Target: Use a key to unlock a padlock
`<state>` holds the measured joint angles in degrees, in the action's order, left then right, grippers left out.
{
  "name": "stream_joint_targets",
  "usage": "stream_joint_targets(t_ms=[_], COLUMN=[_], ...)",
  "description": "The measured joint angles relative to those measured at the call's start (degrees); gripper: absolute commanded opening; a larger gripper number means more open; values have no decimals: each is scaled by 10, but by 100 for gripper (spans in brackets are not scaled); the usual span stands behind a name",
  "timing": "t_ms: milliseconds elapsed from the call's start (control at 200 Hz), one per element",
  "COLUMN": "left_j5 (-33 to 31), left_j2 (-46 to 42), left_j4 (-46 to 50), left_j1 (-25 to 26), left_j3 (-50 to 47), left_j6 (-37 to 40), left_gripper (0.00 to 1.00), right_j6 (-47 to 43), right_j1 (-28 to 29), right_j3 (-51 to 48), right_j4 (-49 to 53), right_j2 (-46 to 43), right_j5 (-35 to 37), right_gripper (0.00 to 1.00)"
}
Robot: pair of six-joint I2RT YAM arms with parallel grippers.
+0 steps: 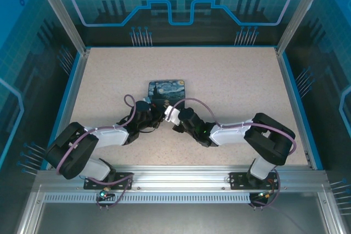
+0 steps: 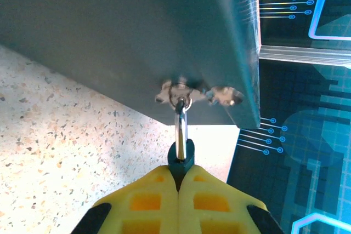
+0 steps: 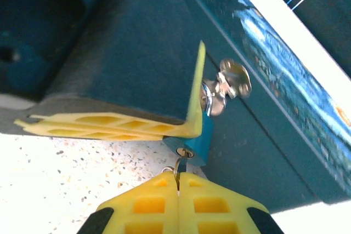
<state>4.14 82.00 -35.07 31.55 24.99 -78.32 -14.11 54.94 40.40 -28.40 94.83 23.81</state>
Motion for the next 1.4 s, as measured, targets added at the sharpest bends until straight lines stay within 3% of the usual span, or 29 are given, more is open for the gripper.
stream_joint_targets(t_ms=[350, 555, 745, 951, 1396], left_j5=[-2, 4, 4, -1, -91], left_j2=[1, 5, 5, 8, 46], left_j4=[-14, -16, -6, 47, 258], left_j1=[0, 4, 5, 5, 48], left_j3=[1, 0, -3, -8, 113], left_j6=[0, 3, 14, 52, 172], left_gripper=[0, 0, 0, 0, 1], right_j6=[202, 222, 226, 258, 295], right_j1=[-25, -29, -69, -134, -149], right_j3=[3, -11, -52, -47, -39], right_j4=[22, 30, 70, 168, 264], right_j2=[-20, -31, -97, -161, -161], right_j5=[-65, -74, -117, -153, -105], right_gripper=[2, 31, 51, 52, 53])
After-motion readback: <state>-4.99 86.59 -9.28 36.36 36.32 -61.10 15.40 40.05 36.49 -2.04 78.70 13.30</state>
